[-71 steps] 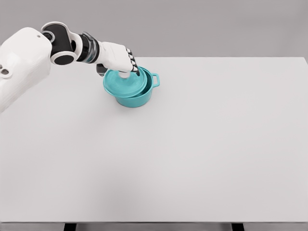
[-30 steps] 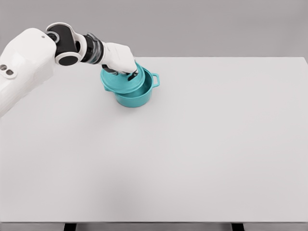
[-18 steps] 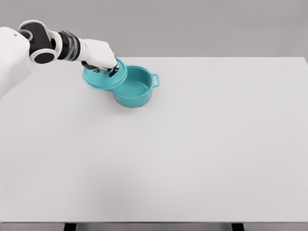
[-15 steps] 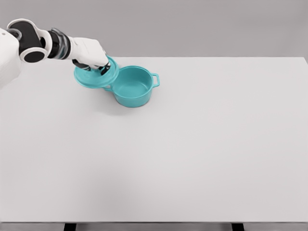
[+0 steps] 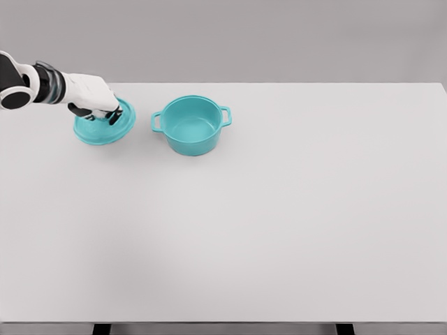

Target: Open the lid of the pot with left arm

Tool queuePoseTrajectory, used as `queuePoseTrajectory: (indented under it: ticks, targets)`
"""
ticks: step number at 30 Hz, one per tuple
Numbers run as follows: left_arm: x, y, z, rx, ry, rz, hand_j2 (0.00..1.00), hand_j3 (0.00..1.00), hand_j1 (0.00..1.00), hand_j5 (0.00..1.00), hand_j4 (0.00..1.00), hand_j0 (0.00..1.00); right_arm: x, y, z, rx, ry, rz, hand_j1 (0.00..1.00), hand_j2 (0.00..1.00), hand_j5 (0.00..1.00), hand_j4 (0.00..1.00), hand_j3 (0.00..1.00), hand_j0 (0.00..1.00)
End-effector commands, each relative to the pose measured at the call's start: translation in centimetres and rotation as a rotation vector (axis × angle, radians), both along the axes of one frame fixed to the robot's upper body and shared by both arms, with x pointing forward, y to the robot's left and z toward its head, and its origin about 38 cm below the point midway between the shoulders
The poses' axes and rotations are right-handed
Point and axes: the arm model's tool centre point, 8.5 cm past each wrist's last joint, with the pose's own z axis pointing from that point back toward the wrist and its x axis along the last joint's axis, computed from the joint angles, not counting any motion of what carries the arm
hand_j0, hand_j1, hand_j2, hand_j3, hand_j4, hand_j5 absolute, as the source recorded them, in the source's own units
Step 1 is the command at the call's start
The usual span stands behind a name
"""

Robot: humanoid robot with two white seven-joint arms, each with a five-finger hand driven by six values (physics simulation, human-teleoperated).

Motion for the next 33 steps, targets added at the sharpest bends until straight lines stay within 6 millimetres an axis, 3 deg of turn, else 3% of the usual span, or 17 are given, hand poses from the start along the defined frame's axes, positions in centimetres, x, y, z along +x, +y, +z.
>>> queuePoseTrajectory:
  ticks: [1, 2, 3, 4, 5, 12, 15, 17, 18, 21, 24, 26, 28, 30, 33]
  targets:
    - [0.3, 1.4, -0.9, 0.002, 0.022, 0.052, 0.55, 0.55, 0.55, 0.55, 0.55, 0.55, 0.0, 0.0, 0.0, 0.0, -0.001, 0.0, 1.0, 1.0, 1.0, 1.0, 1.0, 1.0]
    - [0.2, 1.7, -1.3, 0.004, 0.031, 0.063, 0.56, 0.56, 0.56, 0.56, 0.56, 0.56, 0.0, 0.0, 0.0, 0.0, -0.001, 0.0, 1.0, 1.0, 1.0, 1.0, 1.0, 1.0]
    - [0.2, 1.8, -1.4, 0.001, 0.033, 0.065, 0.64, 0.64, 0.64, 0.64, 0.64, 0.64, 0.0, 0.0, 0.0, 0.0, -0.001, 0.0, 1.0, 1.0, 1.0, 1.0, 1.0, 1.0]
    - [0.2, 1.8, -1.4, -0.004, 0.034, 0.067, 0.9, 0.9, 0.9, 0.9, 0.9, 0.9, 0.0, 0.0, 0.0, 0.0, 0.001, -0.001, 1.0, 1.0, 1.0, 1.0, 1.0, 1.0]
    - [0.2, 1.8, -1.4, -0.003, 0.035, 0.066, 1.0, 1.0, 1.0, 1.0, 1.0, 1.0, 0.0, 0.0, 0.0, 0.0, 0.001, -0.001, 1.0, 1.0, 1.0, 1.0, 1.0, 1.0]
    - [0.0, 2.1, -1.8, -0.002, 0.044, 0.071, 1.0, 1.0, 1.0, 1.0, 1.0, 1.0, 0.0, 0.0, 0.0, 0.0, -0.001, 0.0, 1.0, 1.0, 1.0, 1.0, 1.0, 1.0]
    - [0.1, 2.1, -1.4, -0.009, 0.037, 0.072, 1.0, 1.0, 1.0, 1.0, 1.0, 1.0, 0.0, 0.0, 0.0, 0.0, -0.001, 0.0, 1.0, 1.0, 1.0, 1.0, 1.0, 1.0]
    - [0.5, 2.7, 0.1, -0.044, 0.003, 0.093, 1.0, 1.0, 1.0, 1.0, 1.0, 1.0, 0.0, 0.0, 0.0, 0.0, -0.001, 0.0, 1.0, 1.0, 1.0, 1.0, 1.0, 1.0]
    - [0.6, 3.4, 1.0, -0.065, -0.016, 0.111, 1.0, 1.0, 1.0, 1.0, 1.0, 1.0, 0.0, 0.0, 0.0, 0.0, 0.001, -0.001, 1.0, 1.0, 1.0, 1.0, 1.0, 1.0]
    - [-0.3, 9.4, 4.9, -0.176, -0.095, 0.237, 1.0, 1.0, 1.0, 1.0, 1.0, 1.0, 0.0, 0.0, 0.0, 0.0, 0.001, -0.001, 1.0, 1.0, 1.0, 1.0, 1.0, 1.0]
    - [-1.3, 10.9, 4.4, -0.365, -0.083, 0.289, 1.0, 1.0, 1.0, 1.0, 1.0, 1.0, 0.0, 0.0, 0.0, 0.0, -0.001, 0.0, 1.0, 1.0, 1.0, 1.0, 1.0, 1.0]
    - [-2.0, 10.5, 3.0, -0.479, -0.043, 0.289, 1.0, 1.0, 1.0, 1.0, 1.0, 1.0, 0.0, 0.0, 0.0, 0.0, -0.001, 0.0, 1.0, 1.0, 1.0, 1.0, 1.0, 1.0]
    - [-3.0, 8.0, 1.7, -0.508, -0.006, 0.217, 1.0, 1.0, 1.0, 1.0, 1.0, 1.0, 0.0, 0.0, 0.0, 0.0, -0.001, 0.0, 1.0, 1.0, 1.0, 1.0, 1.0, 1.0]
    - [-3.5, 6.2, 1.8, -0.508, -0.005, 0.155, 1.0, 1.0, 1.0, 1.0, 1.0, 1.0, 0.0, 0.0, 0.0, 0.0, 0.001, -0.001, 1.0, 1.0, 1.0, 1.0, 1.0, 1.0]
    - [-3.7, 5.0, 2.2, -0.509, -0.01, 0.115, 1.0, 1.0, 1.0, 1.0, 1.0, 1.0, 0.0, 0.0, 0.0, 0.0, -0.001, 0.0, 1.0, 1.0, 1.0, 1.0, 1.0, 1.0]
